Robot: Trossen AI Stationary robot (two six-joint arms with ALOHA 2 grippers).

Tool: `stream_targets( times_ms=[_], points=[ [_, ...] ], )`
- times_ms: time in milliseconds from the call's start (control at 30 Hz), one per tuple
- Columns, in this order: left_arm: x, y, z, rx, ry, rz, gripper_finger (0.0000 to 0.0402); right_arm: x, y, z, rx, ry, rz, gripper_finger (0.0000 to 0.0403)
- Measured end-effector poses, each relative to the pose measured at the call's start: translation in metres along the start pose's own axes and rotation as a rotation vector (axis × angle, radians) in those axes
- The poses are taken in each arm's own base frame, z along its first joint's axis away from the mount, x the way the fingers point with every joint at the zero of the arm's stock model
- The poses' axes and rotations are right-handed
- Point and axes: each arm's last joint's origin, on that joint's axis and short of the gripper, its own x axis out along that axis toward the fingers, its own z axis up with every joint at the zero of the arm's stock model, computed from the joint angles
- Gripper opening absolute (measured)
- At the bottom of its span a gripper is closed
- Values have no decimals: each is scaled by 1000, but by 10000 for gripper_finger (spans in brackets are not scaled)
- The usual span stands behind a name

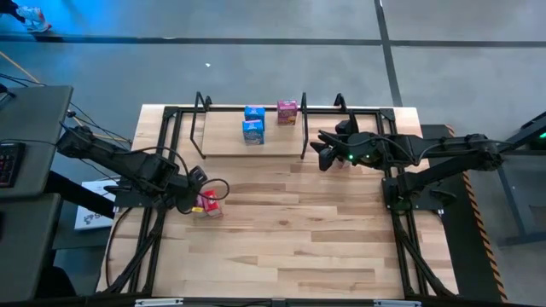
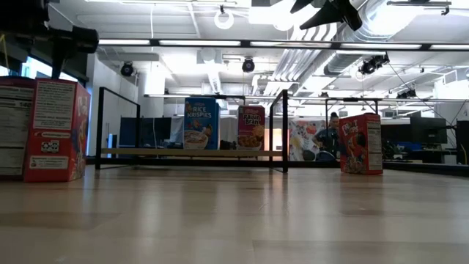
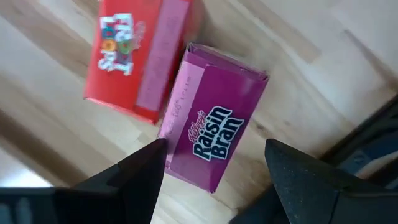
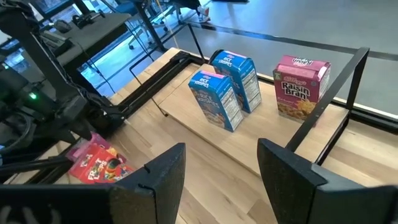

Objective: Stack cereal on shelf
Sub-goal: Put the purple cereal box on the shelf aligned with the other purple cereal box

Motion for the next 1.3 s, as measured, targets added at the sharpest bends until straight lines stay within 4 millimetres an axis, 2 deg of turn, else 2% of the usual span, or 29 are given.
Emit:
stream_targets(
  times_ms=[400, 600, 933, 1300],
  points=[
    [0, 2, 3, -11, -27, 28, 266, 19, 6, -11, -11, 43, -29, 190],
    [0, 1, 3, 13, -39, 7, 266, 20, 7, -11, -4, 40, -23, 190],
    [19, -4, -4, 0, 27, -18, 266, 20, 7, -11, -3, 38, -21, 190],
    [19, -3, 1, -62, -37, -23, 255, 20, 7, -11, 13, 38, -22, 190]
  ],
)
